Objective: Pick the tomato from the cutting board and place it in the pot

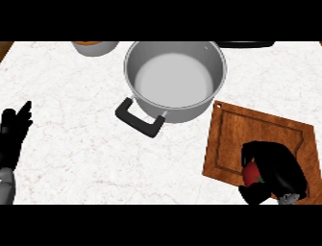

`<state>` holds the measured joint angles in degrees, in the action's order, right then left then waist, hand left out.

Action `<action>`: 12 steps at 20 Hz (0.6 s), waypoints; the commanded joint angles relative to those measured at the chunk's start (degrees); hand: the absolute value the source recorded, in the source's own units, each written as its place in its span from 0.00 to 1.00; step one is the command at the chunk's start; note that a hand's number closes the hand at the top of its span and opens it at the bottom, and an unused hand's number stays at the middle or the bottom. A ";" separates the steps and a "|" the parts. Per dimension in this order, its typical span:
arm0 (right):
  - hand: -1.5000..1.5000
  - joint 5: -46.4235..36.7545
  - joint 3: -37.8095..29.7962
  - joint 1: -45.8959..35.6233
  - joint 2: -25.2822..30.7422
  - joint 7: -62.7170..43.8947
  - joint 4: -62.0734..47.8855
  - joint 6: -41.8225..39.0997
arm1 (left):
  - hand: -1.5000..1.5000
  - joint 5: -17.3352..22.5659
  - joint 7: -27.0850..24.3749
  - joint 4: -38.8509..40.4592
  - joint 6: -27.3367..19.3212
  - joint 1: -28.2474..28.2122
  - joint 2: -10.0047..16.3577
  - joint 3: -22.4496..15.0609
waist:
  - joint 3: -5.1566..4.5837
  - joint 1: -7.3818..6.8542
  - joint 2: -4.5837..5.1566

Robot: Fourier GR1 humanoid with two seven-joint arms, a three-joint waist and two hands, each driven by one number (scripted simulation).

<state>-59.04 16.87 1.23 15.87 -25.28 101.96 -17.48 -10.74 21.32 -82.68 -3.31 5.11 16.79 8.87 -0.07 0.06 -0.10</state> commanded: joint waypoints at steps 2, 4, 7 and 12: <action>1.00 -1.22 -3.77 1.65 2.59 -0.99 6.32 -1.26 | 0.50 1.58 -0.50 0.12 2.35 0.25 1.45 2.16 | 0.07 0.13 0.02; 1.00 -1.82 -6.19 5.28 1.71 -3.27 5.62 2.34 | 0.50 -0.94 1.34 -2.68 -0.61 -0.30 -1.28 -0.49 | 0.09 0.37 -0.04; 1.00 1.62 -14.97 4.71 3.65 -5.67 4.28 0.01 | 0.50 1.11 -0.64 0.15 1.81 -0.68 0.35 1.36 | 0.07 0.57 0.05; 1.00 -3.69 -14.95 2.84 4.05 -10.75 14.08 -0.29 | 0.50 -0.27 1.32 -1.89 0.62 -0.33 -0.19 0.97 | 0.05 0.23 -0.07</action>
<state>-60.97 3.84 4.48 19.45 -32.58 109.80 -17.16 -10.46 22.16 -83.34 -2.19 5.60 17.06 10.02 0.00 0.37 -0.08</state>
